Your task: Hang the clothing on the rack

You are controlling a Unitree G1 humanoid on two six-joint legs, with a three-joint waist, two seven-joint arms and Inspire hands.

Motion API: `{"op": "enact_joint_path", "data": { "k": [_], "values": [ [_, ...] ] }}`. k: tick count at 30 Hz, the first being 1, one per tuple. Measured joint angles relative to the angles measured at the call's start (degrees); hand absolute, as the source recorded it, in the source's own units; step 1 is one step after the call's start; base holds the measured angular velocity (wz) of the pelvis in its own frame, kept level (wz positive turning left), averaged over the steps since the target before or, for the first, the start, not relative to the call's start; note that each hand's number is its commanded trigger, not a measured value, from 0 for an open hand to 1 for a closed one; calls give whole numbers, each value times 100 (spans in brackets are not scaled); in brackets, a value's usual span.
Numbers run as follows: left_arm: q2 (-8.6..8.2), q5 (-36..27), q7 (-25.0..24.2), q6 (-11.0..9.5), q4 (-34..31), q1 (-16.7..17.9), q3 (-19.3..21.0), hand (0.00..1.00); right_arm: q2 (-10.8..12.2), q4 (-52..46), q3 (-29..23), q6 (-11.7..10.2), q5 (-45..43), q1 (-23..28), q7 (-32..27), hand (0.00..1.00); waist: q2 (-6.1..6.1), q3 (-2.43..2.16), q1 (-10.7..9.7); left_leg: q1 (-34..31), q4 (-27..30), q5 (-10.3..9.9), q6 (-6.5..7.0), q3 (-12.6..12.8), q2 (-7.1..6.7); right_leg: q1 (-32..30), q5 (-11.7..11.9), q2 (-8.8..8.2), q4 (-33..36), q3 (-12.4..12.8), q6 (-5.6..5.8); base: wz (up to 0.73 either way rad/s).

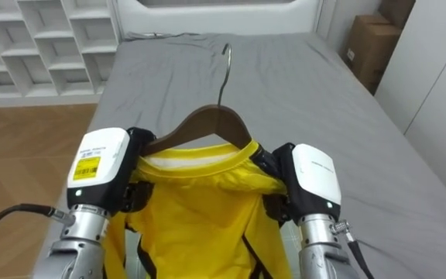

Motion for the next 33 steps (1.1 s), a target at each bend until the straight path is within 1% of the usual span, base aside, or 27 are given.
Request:
{"op": "enact_joint_path", "data": {
  "k": [2, 6, 12, 14, 16, 18, 21, 27, 33],
  "values": [
    [-12, -132, 34, -3, 0, -1, -40, 0, -1, 29, 71, 3, 3, 0, 31, 100, -2, -1, 2, 0, 2, 0, 0, 7, 0, -1, 0, 1, 0, 6, 0, -2],
    [-134, -341, 36, -12, 0, 0, -214, 0, 66, 229, 132, 8, 31, -1, 50, 100, -25, -2, 49, 0, 4, 0, 0, 21, -4, -1, -7, -3, 2, 25, -3, 0],
    [-147, -408, 38, -17, 0, 0, -266, 0, 98, 331, 133, 11, 134, -12, 47, 100, -120, 0, 50, 5, 8, 1, -1, 40, -9, -1, -49, -3, 5, 58, -47, 0],
    [-155, -411, 37, -43, 0, 0, -339, 0, 111, 386, 137, 11, 147, -19, 47, 100, -149, 1, 54, 5, 8, 1, -1, 41, -10, -1, -59, -4, 5, 58, -56, 0],
    [-172, -412, 37, -147, -1, -1, -417, 0, 114, 391, 173, 11, 145, -19, 47, 100, -168, 5, 59, 4, 8, 1, -1, 45, -11, -2, -69, -7, 4, 60, -51, 0],
    [-195, -415, 37, -197, -1, -1, -449, 0, 116, 391, 189, 11, 144, -19, 47, 100, -173, 6, 60, 4, 7, 1, -1, 48, -12, -2, -74, -9, 4, 61, -48, 0],
    [-227, -412, 37, -200, -1, -1, -450, 0, 115, 391, 200, 11, 121, -19, 91, 100, -173, 7, 51, 2, 7, 0, -2, 44, -12, -6, -77, -9, -1, 59, -45, 0],
    [-227, -410, 34, -266, -1, 0, -450, 0, 114, 389, 205, 11, 79, -20, 271, 100, -172, 7, 56, -1, -6, -1, -3, 42, -11, -9, -94, -7, 0, 57, -52, 0],
    [-207, -411, 34, -309, 0, 0, -497, 0, 97, 390, 212, 9, 19, -19, 280, 100, -170, 7, 73, 7, -11, -1, -3, 46, -12, -7, -95, -7, 8, 59, -53, 0]
  ]
}}
